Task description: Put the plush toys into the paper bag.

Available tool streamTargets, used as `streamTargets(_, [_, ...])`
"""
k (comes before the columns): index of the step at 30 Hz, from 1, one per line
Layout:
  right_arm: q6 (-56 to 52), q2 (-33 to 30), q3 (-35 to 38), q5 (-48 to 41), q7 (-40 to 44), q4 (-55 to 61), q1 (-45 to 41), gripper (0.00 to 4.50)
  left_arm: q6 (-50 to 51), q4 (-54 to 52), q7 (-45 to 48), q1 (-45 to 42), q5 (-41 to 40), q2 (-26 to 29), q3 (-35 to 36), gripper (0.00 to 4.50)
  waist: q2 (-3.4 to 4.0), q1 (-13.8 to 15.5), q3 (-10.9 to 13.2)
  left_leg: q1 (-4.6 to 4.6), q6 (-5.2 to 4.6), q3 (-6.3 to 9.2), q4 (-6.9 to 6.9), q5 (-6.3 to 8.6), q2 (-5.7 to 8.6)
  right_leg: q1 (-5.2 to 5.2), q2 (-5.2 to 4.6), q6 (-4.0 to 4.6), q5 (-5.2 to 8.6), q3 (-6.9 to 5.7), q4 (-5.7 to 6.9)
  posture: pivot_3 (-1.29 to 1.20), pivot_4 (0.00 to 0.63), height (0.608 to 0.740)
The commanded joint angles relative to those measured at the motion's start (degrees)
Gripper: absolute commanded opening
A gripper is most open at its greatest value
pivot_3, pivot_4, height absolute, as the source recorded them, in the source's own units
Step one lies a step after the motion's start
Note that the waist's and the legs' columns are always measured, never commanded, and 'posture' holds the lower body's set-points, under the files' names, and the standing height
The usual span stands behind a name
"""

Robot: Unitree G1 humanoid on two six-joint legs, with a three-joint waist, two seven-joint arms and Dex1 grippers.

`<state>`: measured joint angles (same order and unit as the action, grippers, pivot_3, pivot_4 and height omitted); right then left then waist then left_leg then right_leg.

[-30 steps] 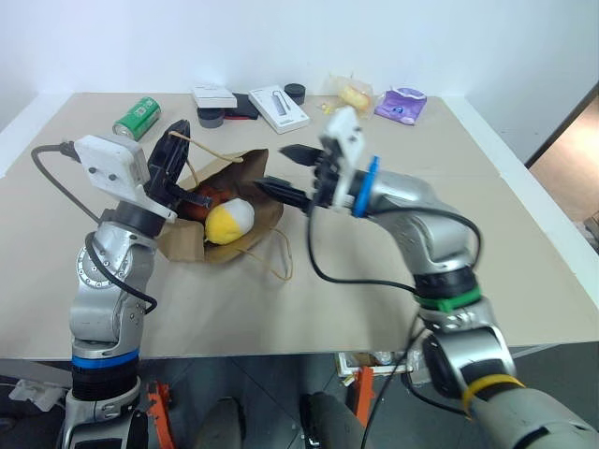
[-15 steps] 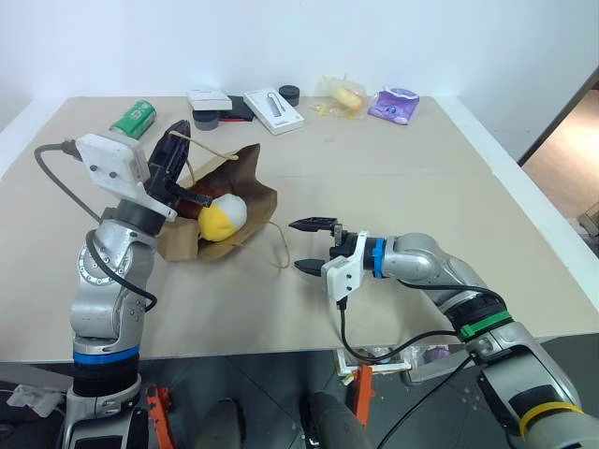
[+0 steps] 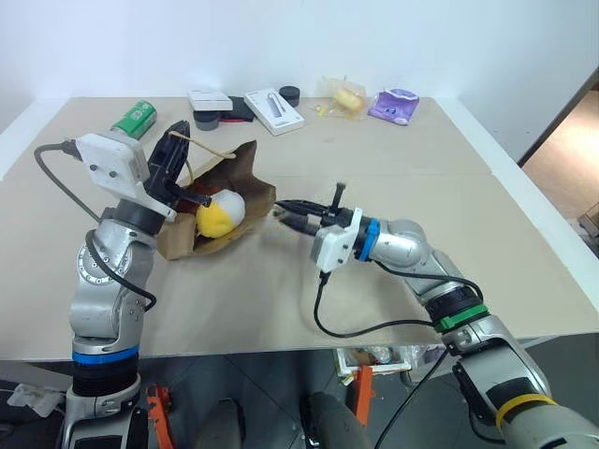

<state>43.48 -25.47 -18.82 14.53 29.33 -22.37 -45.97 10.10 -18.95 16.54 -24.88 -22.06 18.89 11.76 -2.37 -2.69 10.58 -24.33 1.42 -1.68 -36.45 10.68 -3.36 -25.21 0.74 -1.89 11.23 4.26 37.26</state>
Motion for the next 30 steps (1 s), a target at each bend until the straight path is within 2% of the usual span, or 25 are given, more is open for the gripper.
streamTargets(1, [-4.1,0.6,5.0,-5.6,0.1,4.8,-4.7,0.06,0.2,-1.2,-0.5,-2.3,-0.9,0.8,1.5,0.0,0.0,0.0,0.0,0.0,0.0,0.01,0.0,0.0,0.0,0.01,0.0,0.0,0.0,-0.01,0.0,0.0,0.15,0.74])
streamTargets(5, [-7.0,1.3,6.6,-7.1,0.2,6.6,-6.3,0.06,0.2,-1.0,-0.5,-2.3,-0.9,0.5,1.3,0.0,0.0,0.0,0.0,0.0,-0.01,0.02,0.01,-0.01,-0.01,0.02,0.0,-0.01,0.0,-0.03,0.0,0.0,0.15,0.74])
streamTargets(12, [-9.6,1.7,5.9,-6.8,1.7,8.2,-4.2,0.06,1.1,-1.2,-0.7,-1.0,-0.9,0.0,0.6,0.0,0.0,0.0,0.0,-0.01,-0.01,0.01,0.03,-0.01,0.0,0.01,0.0,0.0,-0.01,-0.02,0.0,0.0,0.15,0.74])
streamTargets(17, [-11.8,1.3,5.8,-7.8,4.4,9.0,-2.9,0.06,5.1,-2.7,0.8,1.2,-2.9,0.4,-0.6,0.0,0.0,0.0,0.0,0.0,-0.02,0.0,0.02,-0.01,0.0,0.01,0.0,-0.01,-0.01,-0.01,0.0,0.0,0.15,0.74])
streamTargets(20, [-13.7,0.7,5.8,-9.7,7.8,9.9,-2.1,0.85,8.2,-4.0,1.6,3.4,-4.8,1.2,-0.2,0.0,0.0,0.0,0.0,0.0,-0.02,0.0,0.02,-0.01,-0.01,0.01,0.0,-0.01,-0.01,-0.01,0.0,0.0,0.15,0.74])
streamTargets(21, [-14.6,0.5,5.8,-10.7,9.0,10.5,-1.7,1.17,9.8,-4.4,1.7,4.2,-6.2,1.4,0.4,0.27,0.0,0.0,0.0,0.0,-0.02,0.0,0.02,-0.01,0.0,0.01,0.0,-0.01,-0.01,-0.01,0.0,0.0,0.15,0.74])
streamTargets(22, [-15.7,0.4,6.0,-11.8,10.3,11.1,-1.2,1.81,10.8,-4.9,1.9,4.9,-6.8,1.8,0.8,0.67,0.0,0.0,0.0,0.0,-0.02,0.0,0.03,-0.01,-0.02,0.0,0.0,-0.01,-0.01,-0.02,0.0,0.0,0.15,0.74])
streamTargets(23, [-16.9,0.1,6.4,-13.3,11.3,12.2,-0.5,2.21,12.2,-5.4,2.2,5.8,-8.2,2.5,1.8,0.99,0.0,0.0,0.0,0.0,-0.02,0.01,0.02,-0.01,-0.04,0.0,0.0,-0.01,-0.01,-0.04,0.01,0.0,0.15,0.74])
streamTargets(27, [-27.0,0.8,10.6,-21.5,12.1,16.0,1.6,3.99,17.4,-6.1,2.8,7.5,-14.5,5.1,6.2,2.8,0.0,0.0,0.0,0.0,-0.02,0.04,0.03,-0.01,-0.08,-0.01,0.04,0.0,0.0,-0.07,0.02,0.0,0.15,0.74])
streamTargets(28, [-31.1,1.1,11.7,-24.3,12.2,16.7,2.1,4.5,19.3,-6.0,3.0,7.7,-16.9,5.8,7.4,3.38,0.0,0.0,0.0,0.0,-0.02,0.04,0.02,-0.01,-0.09,0.0,0.04,0.02,-0.01,-0.08,0.03,0.0,0.15,0.74])
streamTargets(29, [-36.3,1.4,13.0,-27.8,12.2,17.6,2.7,4.5,21.1,-5.8,4.3,8.4,-18.9,7.2,8.4,3.99,0.0,0.0,0.0,0.0,-0.02,0.05,0.01,-0.01,-0.09,0.0,0.04,0.03,-0.02,-0.1,0.03,0.0,0.15,0.74])
streamTargets(30, [-41.6,1.9,14.4,-31.7,12.1,18.4,3.3,4.5,22.6,-5.6,5.5,9.2,-20.5,8.5,9.3,4.21,0.0,0.0,0.0,0.0,-0.02,0.05,0.01,-0.01,-0.09,0.0,0.04,0.04,-0.02,-0.1,0.03,0.0,0.15,0.74])
